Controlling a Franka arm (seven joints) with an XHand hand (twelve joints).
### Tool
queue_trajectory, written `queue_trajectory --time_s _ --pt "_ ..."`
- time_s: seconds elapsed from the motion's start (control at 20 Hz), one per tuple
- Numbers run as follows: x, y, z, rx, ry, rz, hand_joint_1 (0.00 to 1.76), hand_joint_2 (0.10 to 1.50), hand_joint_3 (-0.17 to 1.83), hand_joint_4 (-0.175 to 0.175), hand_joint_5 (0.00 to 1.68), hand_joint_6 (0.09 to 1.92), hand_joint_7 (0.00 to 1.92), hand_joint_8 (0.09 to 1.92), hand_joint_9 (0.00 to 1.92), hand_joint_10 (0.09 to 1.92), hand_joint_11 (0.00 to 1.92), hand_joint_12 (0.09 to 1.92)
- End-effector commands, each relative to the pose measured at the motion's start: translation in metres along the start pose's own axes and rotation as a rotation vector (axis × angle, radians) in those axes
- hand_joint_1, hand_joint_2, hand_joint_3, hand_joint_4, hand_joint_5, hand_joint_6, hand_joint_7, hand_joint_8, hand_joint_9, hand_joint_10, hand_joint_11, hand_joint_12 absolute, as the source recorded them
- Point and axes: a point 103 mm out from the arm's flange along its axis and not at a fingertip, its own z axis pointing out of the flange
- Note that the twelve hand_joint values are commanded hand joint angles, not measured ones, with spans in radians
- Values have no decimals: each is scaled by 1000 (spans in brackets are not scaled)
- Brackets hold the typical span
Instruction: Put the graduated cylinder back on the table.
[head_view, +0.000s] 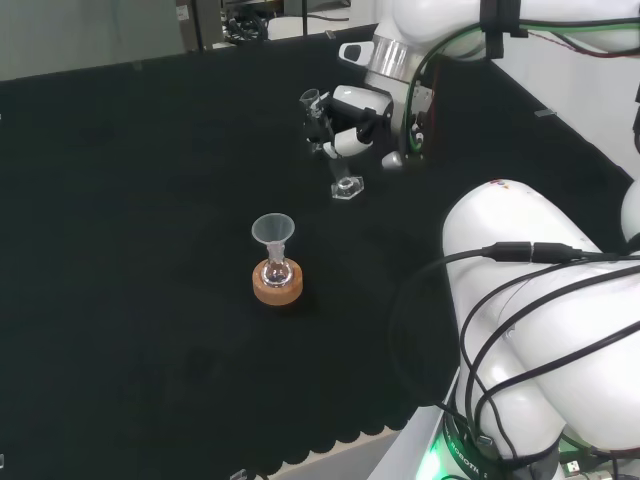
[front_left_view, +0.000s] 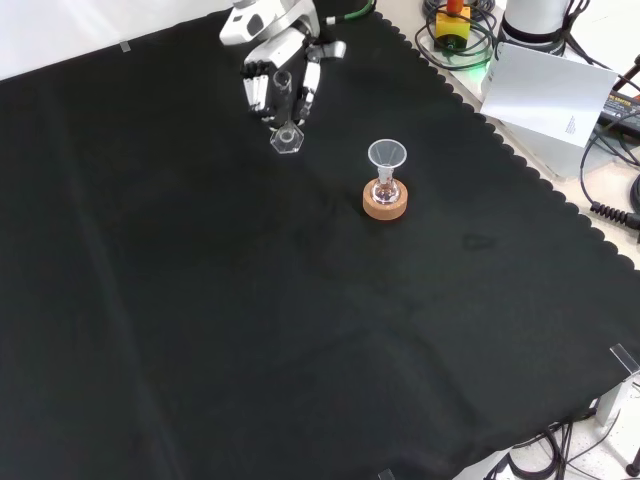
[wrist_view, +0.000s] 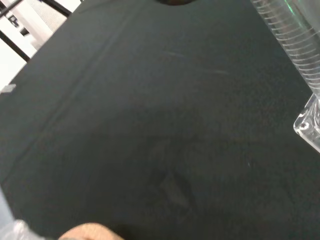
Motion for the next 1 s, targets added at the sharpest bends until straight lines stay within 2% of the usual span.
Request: queue_trajectory --time_s 0.05,0.55,1.0 --pt "-19 29 18 -108 100 -24 1213 1228 0 -175 759 1325 788 1325 1253 332 1163 790" --pt "-34 45 41 -222 173 -45 1212 1229 0 -175 757 1329 785 1328 1247 335 1154 792" --pt "-41 50 53 -251 184 -42 1211 1231 1 -175 753 1333 781 1332 1238 339 1140 796"
